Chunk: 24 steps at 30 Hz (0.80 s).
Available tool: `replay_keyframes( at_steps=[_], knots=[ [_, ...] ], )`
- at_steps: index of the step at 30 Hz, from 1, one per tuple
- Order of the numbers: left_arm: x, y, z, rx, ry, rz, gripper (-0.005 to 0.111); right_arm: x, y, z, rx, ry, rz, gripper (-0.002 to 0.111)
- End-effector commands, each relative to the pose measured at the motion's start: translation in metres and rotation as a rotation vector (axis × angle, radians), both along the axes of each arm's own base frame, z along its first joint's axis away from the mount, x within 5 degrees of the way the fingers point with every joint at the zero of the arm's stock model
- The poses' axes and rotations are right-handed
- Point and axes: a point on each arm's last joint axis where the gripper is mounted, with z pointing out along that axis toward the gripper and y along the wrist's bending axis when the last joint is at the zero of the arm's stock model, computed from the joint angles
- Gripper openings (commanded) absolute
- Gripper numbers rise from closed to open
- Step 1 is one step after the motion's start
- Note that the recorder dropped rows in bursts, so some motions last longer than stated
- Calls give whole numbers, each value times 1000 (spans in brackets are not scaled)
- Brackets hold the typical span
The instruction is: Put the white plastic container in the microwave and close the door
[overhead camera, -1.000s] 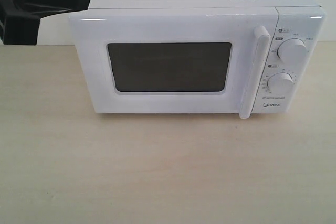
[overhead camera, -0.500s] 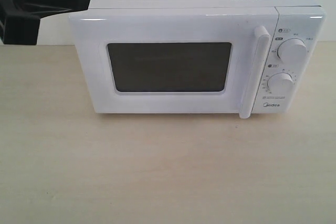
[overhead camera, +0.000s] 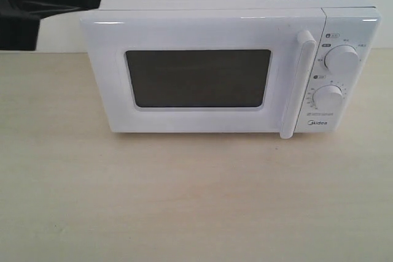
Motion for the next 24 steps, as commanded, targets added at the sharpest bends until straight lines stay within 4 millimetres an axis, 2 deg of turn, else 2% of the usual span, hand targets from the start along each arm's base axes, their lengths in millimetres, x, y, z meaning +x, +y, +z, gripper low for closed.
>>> replay_keyframes(
  at_steps=[1, 5, 8, 10, 12, 16, 24],
  knots=[
    [-37, 27, 35, -100, -168, 63, 4, 0, -1, 0, -6, -4, -8, 0],
    [-86, 64, 71, -226, -429, 203, 4, 0, -1, 0, -6, -4, -8, 0],
    [-118, 83, 83, -255, -572, 296, 4, 0, -1, 0, -6, -4, -8, 0],
    [-135, 91, 82, -220, -636, 339, 4, 0, -1, 0, -6, -4, -8, 0],
    [-149, 96, 76, -211, -677, 383, 4, 0, -1, 0, -6, -4, -8, 0],
    [-168, 102, 50, -172, -729, 458, 4, 0, -1, 0, -6, -4, -8, 0],
    [-164, 108, -19, -114, -713, 597, 4, 0, -1, 0, -6, -4, -8, 0]
  ],
)
